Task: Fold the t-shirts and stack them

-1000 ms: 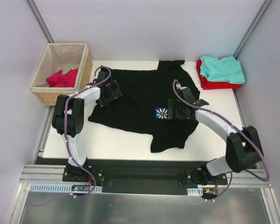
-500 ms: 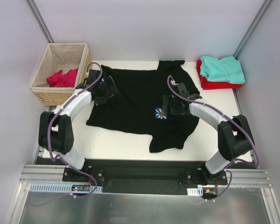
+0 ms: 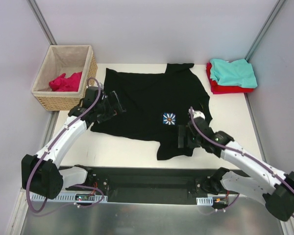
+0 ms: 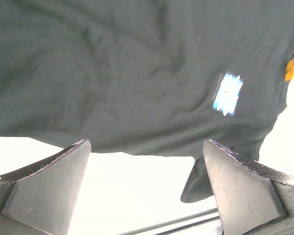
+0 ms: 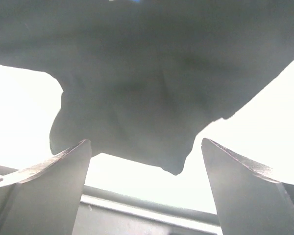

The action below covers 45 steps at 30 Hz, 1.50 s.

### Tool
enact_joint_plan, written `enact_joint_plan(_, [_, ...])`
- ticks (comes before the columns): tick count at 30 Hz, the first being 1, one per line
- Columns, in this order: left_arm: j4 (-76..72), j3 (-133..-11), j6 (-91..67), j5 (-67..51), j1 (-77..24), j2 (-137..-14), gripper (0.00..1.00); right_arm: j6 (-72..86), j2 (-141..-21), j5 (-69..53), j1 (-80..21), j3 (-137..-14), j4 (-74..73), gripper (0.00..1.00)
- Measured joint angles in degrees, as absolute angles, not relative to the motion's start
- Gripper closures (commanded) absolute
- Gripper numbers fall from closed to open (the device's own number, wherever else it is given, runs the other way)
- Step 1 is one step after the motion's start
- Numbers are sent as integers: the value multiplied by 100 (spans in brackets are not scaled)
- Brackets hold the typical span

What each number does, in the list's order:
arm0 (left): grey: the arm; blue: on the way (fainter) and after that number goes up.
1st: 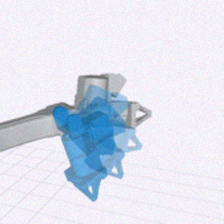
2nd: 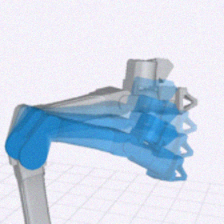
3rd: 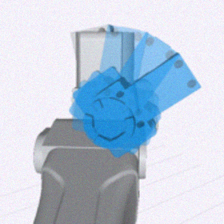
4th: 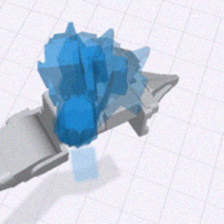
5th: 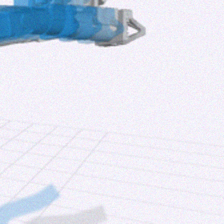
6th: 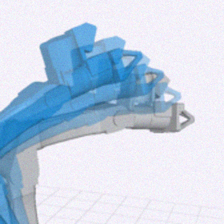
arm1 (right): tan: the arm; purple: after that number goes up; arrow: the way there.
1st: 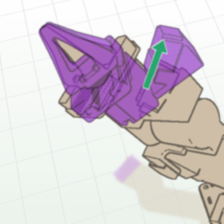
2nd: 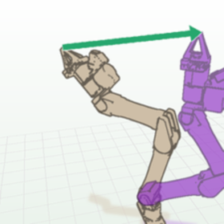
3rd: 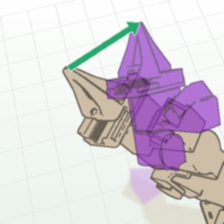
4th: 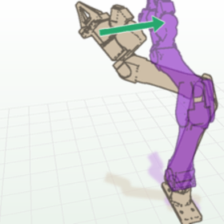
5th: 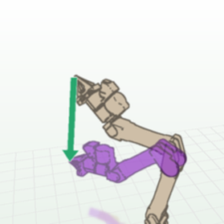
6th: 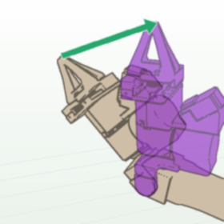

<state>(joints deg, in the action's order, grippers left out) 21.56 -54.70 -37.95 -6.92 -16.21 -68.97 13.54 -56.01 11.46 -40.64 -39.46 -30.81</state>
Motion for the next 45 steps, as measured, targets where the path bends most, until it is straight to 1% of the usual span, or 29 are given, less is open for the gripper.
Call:
enact_joint_plan(6, [2318, -4963, -3819, -729, -1726, -6543, 1, 2283, -4521, 1625, -4936, -3092, -3734, 3])
enact_joint_plan(10, [2327, -4912, -3826, -744, -1772, -6401, 1, 2862, -4313, 1914, -5408, -2812, -3968, 3])
enact_joint_plan(16, [2335, -4917, -3826, -744, -1846, -6357, 1, 3365, -4751, 2252, -5924, -2751, -3933, 4])
enact_joint_plan(18, [2344, -4941, -3826, -742, -1846, -6357, 1, 3417, -4971, 2329, -5990, -2751, -3876, 7])
enact_joint_plan(19, [2344, -4956, -3826, -742, -1846, -6357, 1, 3433, -5081, 2346, -5999, -2751, -3824, 12])
enact_joint_plan(20, [2344, -4971, -3826, -738, -1846, -6357, 1, 3441, -5183, 2377, -6007, -2751, -3760, 13])
enact_joint_plan(22, [2346, -5000, -3826, -718, -1846, -6357, 1, 3437, -5376, 2416, -6014, -2751, -3610, 15])
enact_joint_plan(27, [2355, -5065, -3822, -698, -1846, -6375, 1, 3374, -5780, 2556, -5981, -2751, -3277, 17])
enact_joint_plan(33, [2427, -5151, -3817, -692, -1846, -6506, 1, 3133, -5942, 2550, -5607, -2718, -2810, 19])
enact_joint_plan(36, [2467, -5153, -3819, -692, -1846, -6563, 1, 2969, -6038, 2526, -5430, -2714, -2609, 24])
enact_joint_plan(39, [2482, -5153, -3819, -679, -1846, -6569, 1, 2849, -6200, 2456, -5301, -2714, -2403, 31])
enact_joint_plan(40, [2482, -5153, -3819, -670, -1846, -6569, 1, 2803, -6276, 2427, -5264, -2714, -2324, 40])
enact_joint_plan(42, [2484, -5153, -3817, -639, -1846, -6569, 1, 2703, -6469, 2405, -5210, -2727, -2180, 50])
enact_joint_plan(43, [2484, -5153, -3819, -624, -1846, -6569, 1, 2652, -6539, 2377, -5190, -2764, -2110, 59])
enact_joint_plan(45, [2491, -5153, -3817, -578, -1846, -6569, 1, 2589, -6689, 2353, -5159, -2840, -1981, 67])
